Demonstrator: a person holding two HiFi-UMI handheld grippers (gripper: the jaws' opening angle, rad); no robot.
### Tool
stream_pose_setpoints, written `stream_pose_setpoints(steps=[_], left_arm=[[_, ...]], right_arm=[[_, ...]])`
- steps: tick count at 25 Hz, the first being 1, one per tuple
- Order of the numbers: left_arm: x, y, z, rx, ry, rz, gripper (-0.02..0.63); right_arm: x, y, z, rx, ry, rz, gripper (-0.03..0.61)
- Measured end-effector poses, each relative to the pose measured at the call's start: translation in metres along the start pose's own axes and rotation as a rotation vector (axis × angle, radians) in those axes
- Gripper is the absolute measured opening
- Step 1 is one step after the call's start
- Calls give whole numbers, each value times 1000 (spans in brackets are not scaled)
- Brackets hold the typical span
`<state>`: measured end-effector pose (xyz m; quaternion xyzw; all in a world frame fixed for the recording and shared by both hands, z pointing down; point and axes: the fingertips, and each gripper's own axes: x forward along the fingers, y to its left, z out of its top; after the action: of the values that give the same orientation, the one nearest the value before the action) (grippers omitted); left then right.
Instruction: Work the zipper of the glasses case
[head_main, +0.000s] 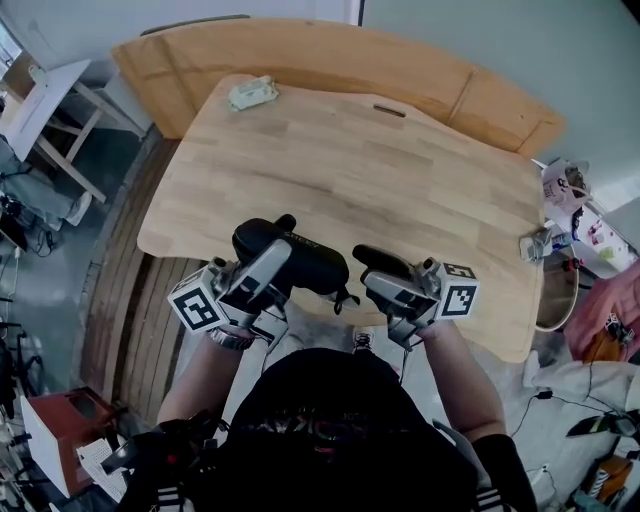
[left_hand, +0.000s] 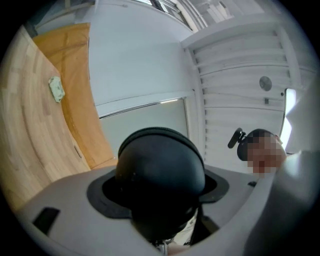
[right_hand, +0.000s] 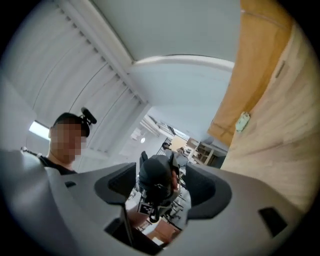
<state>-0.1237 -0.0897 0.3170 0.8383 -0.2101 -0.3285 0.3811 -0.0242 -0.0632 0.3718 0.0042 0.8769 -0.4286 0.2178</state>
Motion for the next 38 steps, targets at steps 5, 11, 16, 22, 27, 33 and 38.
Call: stream_pose_setpoints(steps=[5, 11, 16, 22, 27, 33, 38], left_arm=[[-4, -6, 18, -151, -130, -86, 359], [-6, -7, 27, -194, -187, -118, 359], [-7, -4, 25, -195, -201, -111, 359], [-10, -2, 26, -126, -198, -79, 359], [-10, -3, 25, -100, -194, -77, 359], [-9, -1, 23, -93, -181, -59, 359], [-9, 2, 20, -31, -145, -20, 359]], right_arm=[[6, 3, -6, 129, -119, 45, 262], [20, 13, -5, 243, -191, 121, 202], [29, 16, -6, 309, -179, 168, 184], [29, 14, -7, 317, -189, 168, 107], [26, 13, -4, 299, -196, 150, 73], [20, 10, -5, 233, -169, 83, 40], [12, 2, -10, 115, -96, -18, 20]])
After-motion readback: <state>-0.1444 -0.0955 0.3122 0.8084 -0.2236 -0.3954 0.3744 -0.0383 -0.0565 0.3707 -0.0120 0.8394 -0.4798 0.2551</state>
